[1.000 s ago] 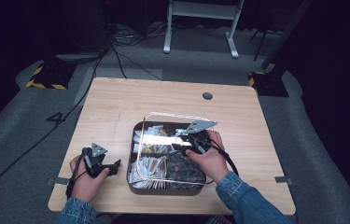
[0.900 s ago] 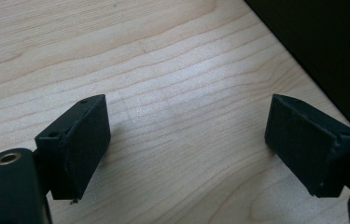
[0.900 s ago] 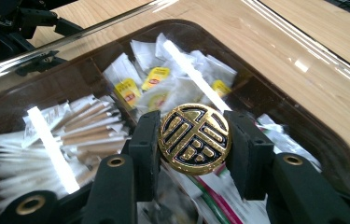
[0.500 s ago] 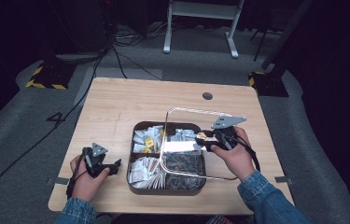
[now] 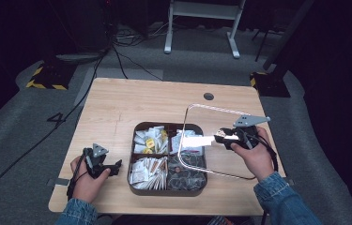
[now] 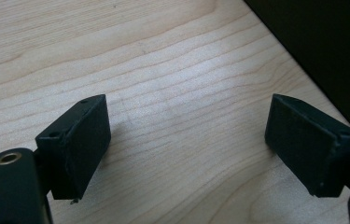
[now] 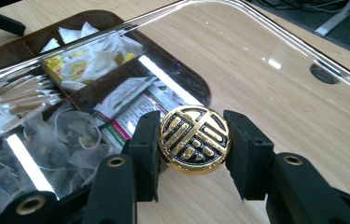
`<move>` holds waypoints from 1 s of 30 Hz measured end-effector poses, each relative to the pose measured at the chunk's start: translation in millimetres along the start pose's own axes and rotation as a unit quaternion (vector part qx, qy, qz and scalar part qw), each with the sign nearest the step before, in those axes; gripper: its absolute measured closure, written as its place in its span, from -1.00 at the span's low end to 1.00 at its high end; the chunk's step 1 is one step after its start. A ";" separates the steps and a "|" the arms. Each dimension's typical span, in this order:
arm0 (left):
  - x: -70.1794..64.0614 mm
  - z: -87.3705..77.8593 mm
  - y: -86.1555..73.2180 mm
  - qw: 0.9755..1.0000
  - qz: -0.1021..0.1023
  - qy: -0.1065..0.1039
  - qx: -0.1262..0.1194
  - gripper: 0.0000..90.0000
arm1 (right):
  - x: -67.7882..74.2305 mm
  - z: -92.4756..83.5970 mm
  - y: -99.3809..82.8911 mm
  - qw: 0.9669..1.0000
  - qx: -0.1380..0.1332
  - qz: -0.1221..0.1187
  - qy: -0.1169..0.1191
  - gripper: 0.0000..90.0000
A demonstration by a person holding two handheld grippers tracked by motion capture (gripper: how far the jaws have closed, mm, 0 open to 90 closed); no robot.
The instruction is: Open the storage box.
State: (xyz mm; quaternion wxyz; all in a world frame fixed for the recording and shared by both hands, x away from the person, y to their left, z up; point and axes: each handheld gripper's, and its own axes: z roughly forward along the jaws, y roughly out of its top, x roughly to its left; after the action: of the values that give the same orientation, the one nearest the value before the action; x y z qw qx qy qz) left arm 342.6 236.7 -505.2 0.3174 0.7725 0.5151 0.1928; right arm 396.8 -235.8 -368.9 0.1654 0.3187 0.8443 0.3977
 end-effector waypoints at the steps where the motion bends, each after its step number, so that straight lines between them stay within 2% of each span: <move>1: 0.0 0.0 0.0 1.000 0.000 0.000 0.000 -0.67 | -2.2 -2.1 -1.2 1.000 0.000 0.000 -0.002 0.31; 6: 0.0 0.0 0.0 1.000 0.000 0.000 0.000 -0.67 | -12.9 -11.0 -7.8 1.000 -0.002 0.006 -0.010 0.31; 16: -0.7 0.0 0.0 1.000 -0.002 0.002 0.000 -0.67 | -29.7 -25.6 -24.9 1.000 0.002 -0.002 -0.019 0.31; 23: -0.7 0.0 0.0 1.000 -0.002 0.002 0.000 -0.67 | -38.8 -31.8 -35.8 0.999 0.006 0.010 -0.030 0.31; 30: -1.1 -0.1 -0.2 1.000 -0.002 0.003 0.000 -0.67 | -45.0 -31.0 -47.0 0.999 0.012 0.023 -0.035 0.31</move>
State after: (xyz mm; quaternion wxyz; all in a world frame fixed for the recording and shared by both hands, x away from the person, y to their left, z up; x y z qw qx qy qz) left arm 342.0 235.8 -505.1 0.3165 0.7708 0.5176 0.1946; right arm 394.6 -306.1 -384.8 0.1814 0.3537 0.8353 0.3799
